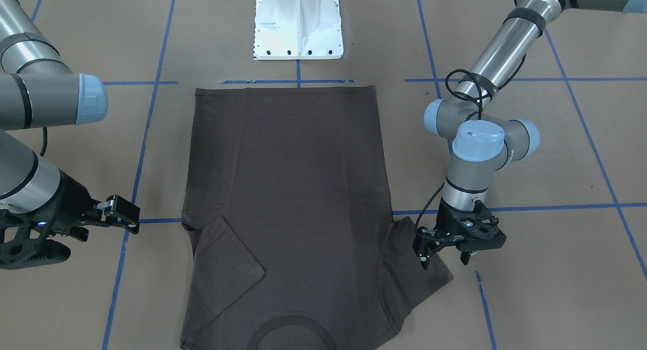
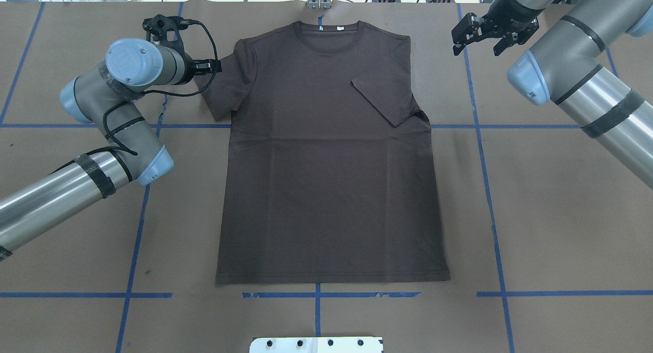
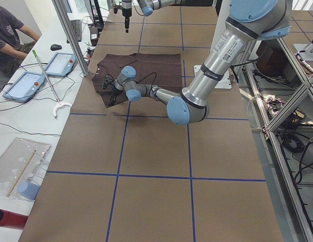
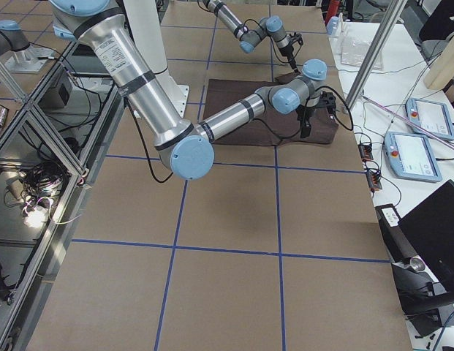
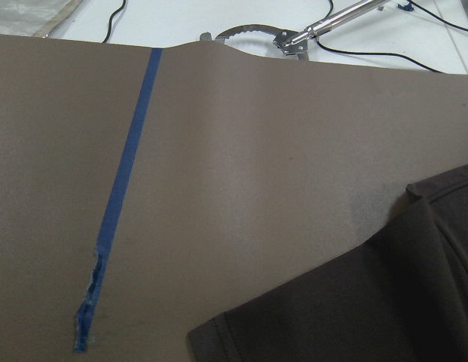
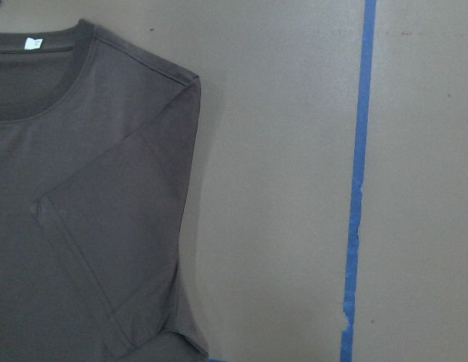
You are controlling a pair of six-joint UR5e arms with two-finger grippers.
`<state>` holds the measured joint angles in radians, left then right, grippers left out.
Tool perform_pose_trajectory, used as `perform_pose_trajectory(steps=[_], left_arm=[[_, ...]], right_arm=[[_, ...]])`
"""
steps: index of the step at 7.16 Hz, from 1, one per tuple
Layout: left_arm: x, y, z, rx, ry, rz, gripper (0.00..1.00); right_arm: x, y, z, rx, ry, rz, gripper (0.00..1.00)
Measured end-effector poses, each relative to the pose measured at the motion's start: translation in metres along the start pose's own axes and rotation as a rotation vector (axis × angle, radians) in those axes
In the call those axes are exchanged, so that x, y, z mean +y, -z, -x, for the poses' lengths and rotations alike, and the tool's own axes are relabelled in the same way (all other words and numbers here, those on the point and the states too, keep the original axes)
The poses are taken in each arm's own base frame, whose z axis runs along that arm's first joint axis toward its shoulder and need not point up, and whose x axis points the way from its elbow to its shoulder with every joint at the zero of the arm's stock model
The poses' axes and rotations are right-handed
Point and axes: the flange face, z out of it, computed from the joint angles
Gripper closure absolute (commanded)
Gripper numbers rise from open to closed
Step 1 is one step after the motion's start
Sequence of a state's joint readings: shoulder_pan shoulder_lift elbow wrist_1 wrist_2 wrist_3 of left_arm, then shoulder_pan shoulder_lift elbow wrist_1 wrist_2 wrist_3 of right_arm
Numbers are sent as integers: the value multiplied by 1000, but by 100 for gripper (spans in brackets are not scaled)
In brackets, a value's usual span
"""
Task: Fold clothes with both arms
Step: 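Lower the left gripper to the other sleeve and grasp it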
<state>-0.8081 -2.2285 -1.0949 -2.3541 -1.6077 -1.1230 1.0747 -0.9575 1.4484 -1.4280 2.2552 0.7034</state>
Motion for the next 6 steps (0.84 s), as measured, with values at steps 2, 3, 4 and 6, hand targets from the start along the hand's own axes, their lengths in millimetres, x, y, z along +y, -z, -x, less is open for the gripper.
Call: perform_pose_trajectory(steps=[2, 3, 4, 6], left_arm=[[1, -12, 3, -2, -1, -1, 5], [1, -16, 4, -7, -2, -2, 6], [0, -20, 5, -17, -3, -7, 9], [-1, -24, 7, -32, -6, -18, 39]], right_arm=[[0, -1, 1, -1, 0, 1, 0], [0, -2, 2, 0, 0, 2, 0], [0, -2, 2, 1, 0, 2, 0], [0, -3, 1, 2, -1, 3, 0]])
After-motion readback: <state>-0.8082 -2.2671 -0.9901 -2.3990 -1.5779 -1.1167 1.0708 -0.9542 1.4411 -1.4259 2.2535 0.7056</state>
